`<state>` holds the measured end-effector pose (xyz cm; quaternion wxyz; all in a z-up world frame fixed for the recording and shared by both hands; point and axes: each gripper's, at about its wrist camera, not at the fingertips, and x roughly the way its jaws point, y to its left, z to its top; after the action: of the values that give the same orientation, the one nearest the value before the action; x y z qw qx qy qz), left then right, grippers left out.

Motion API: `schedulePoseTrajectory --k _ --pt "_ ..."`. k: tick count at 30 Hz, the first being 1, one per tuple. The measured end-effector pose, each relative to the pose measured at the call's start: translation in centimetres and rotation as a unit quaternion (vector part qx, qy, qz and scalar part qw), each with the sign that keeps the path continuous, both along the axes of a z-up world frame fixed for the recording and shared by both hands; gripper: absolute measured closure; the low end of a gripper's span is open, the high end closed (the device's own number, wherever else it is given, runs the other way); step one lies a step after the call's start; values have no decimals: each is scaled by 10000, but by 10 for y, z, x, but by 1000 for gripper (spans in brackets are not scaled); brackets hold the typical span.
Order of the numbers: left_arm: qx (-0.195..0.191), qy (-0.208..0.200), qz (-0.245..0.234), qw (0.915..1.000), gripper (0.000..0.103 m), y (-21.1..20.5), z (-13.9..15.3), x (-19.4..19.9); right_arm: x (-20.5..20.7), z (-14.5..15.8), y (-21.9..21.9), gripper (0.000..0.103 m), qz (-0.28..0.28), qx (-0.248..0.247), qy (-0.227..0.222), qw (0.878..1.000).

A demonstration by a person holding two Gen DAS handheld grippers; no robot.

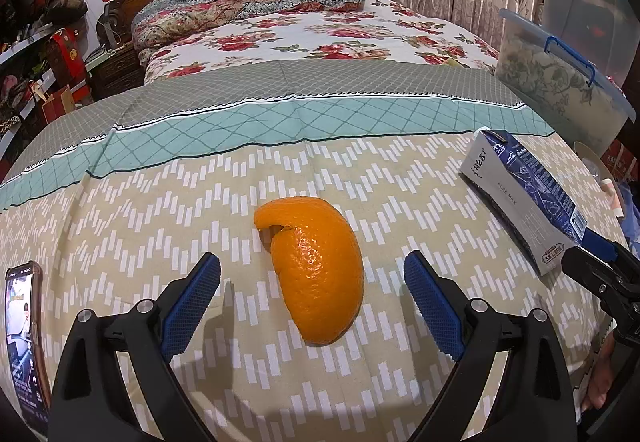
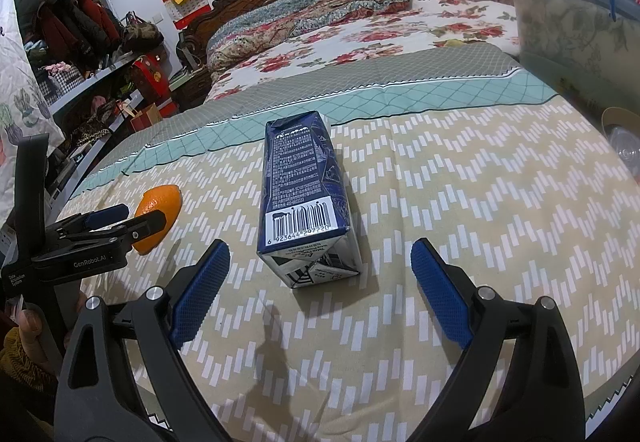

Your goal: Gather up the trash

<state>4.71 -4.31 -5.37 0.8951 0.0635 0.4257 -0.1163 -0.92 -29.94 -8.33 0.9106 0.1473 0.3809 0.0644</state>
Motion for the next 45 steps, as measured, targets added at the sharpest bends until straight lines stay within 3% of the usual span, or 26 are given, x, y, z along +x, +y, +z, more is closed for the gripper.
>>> schedulePoseTrajectory --k 23,29,35,37,38,39,40,41,45 --pt "-8 -1 8 10000 14 2 0 0 -1 0 1 12 -7 -13 -21 10000" --pt "-244 138 117 9995 11 13 -2 5 5 10 8 12 140 -181 -35 9997" --pt "-404 372 104 9984 13 14 -5 11 27 14 20 12 232 -743 133 9969" --pt "-314 421 41 9986 25 8 -8 11 38 10 23 16 297 -899 298 9951" --pt "-178 361 55 9992 42 4 -8 10 41 8 24 26 357 -935 378 9943" --pt "-95 294 11 9995 59 0 -7 8 46 5 23 51 477 -890 498 9936" --pt "-75 274 -78 9996 66 -4 -7 6 45 6 21 52 463 -825 454 9945" --pt "-182 337 -196 9991 82 -7 -6 5 43 7 19 52 472 -729 398 9954" --pt "-652 595 -560 9945 86 -24 0 6 34 18 -2 53 287 -510 58 9983"
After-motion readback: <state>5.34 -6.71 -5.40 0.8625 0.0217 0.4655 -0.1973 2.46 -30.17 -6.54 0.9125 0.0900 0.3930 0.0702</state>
